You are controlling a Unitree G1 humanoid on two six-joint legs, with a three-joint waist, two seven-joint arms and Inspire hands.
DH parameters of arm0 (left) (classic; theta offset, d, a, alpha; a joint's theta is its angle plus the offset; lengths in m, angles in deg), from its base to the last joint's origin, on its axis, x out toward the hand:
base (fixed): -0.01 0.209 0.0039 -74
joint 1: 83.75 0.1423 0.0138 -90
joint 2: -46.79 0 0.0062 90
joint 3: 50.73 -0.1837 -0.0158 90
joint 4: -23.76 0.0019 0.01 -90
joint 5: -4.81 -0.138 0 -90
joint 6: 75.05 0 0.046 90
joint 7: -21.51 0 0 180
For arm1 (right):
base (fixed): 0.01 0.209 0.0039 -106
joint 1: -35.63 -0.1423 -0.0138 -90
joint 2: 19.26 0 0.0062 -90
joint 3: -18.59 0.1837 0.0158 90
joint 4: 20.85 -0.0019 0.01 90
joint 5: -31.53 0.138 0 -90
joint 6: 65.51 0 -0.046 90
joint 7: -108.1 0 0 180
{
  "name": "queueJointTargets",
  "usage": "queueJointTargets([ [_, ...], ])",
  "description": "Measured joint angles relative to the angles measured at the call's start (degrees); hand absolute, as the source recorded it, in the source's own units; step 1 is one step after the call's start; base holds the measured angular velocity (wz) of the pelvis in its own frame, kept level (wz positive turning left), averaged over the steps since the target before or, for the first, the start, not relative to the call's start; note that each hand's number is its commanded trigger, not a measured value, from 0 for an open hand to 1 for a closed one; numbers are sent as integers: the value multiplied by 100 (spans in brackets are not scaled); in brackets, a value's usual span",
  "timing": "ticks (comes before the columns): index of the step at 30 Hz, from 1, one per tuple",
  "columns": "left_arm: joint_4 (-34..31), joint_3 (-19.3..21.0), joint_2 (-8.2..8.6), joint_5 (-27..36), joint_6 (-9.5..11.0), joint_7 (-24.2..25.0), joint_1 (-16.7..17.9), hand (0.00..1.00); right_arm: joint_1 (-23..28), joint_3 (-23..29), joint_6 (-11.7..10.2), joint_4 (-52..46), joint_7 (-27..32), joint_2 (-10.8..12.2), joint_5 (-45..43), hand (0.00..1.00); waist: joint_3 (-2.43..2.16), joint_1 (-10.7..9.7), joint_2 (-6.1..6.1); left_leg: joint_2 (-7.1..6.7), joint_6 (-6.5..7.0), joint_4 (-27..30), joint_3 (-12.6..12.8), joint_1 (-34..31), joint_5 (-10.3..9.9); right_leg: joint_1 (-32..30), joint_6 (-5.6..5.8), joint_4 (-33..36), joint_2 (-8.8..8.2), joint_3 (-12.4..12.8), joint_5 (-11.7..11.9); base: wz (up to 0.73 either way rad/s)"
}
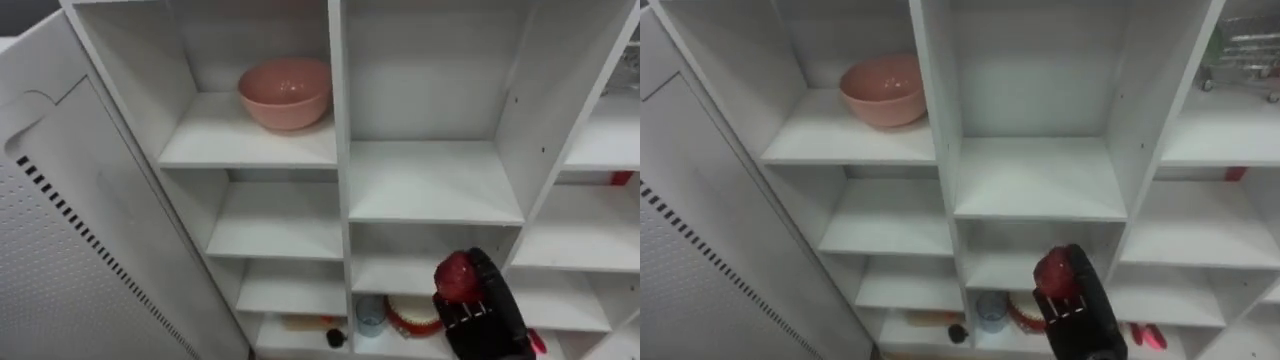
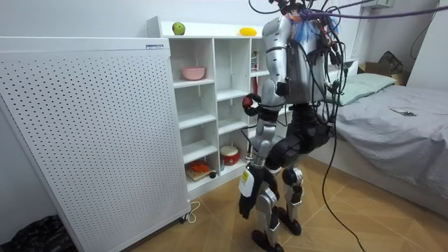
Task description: Arrange fruit in the closet
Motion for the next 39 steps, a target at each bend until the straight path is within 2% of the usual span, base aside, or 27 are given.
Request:
queueJointTargets([
  [3,0,-128,26,-13,-22,24,-27,0,-116,136,21,211,-5,-8,328,100,0,128,6,-9,-9,228,43,-408,-46,-480,-46,338,-54,71,-94,-1],
  [5,-85,-261,85,-12,-53,22,8,0,-344,251,38,350,-3,-106,668,100,-6,226,10,-15,-9,373,143,-748,-47,-908,-81,574,-120,176,-126,-10],
  [9,-198,-415,101,-14,-84,-27,-16,0,-864,515,17,636,4,-241,694,100,-12,223,7,-2,-20,657,155,-1259,-43,-1417,-161,873,-180,171,-158,8],
  [11,-272,-585,110,-13,-104,-41,-100,0,-1175,560,-1,646,4,-391,737,100,-10,224,5,1,-25,851,162,-1573,-46,-1719,-195,1053,-208,169,-180,10],
  [16,-283,-704,82,-5,-100,-93,-206,0,-1601,577,-19,657,81,-633,799,100,-16,184,-28,8,-30,1084,154,-2054,-71,-2167,-221,1272,-236,178,-209,8],
  [19,-292,-841,81,16,-74,-171,-240,0,-1845,647,-136,628,296,-767,859,100,-13,173,-40,19,-16,1293,156,-2373,-83,-2467,-248,1433,-278,156,-220,6],
  [25,-553,-877,76,19,9,-166,-238,0,-2197,689,-282,602,542,-825,835,100,-22,178,-75,132,42,1569,309,-2690,-211,-2779,-259,1659,-316,161,-265,0],
  [30,-764,-944,57,17,30,-185,-234,0,-2513,684,-405,494,926,-830,841,100,-36,152,-96,120,70,1665,356,-2743,-226,-2840,-246,1784,-378,172,-304,5],
  [32,-764,-1003,54,-13,56,-291,-229,0,-2540,680,-507,268,1061,-843,830,100,-40,159,-100,127,90,1701,417,-2734,-229,-2836,-236,1843,-414,173,-329,6],
  [39,-765,-1127,-59,-22,135,-406,-173,0,-2591,560,-591,172,1555,-857,595,100,-65,178,-183,145,99,1681,442,-2626,-231,-2735,-234,1827,-417,155,-329,1],
])
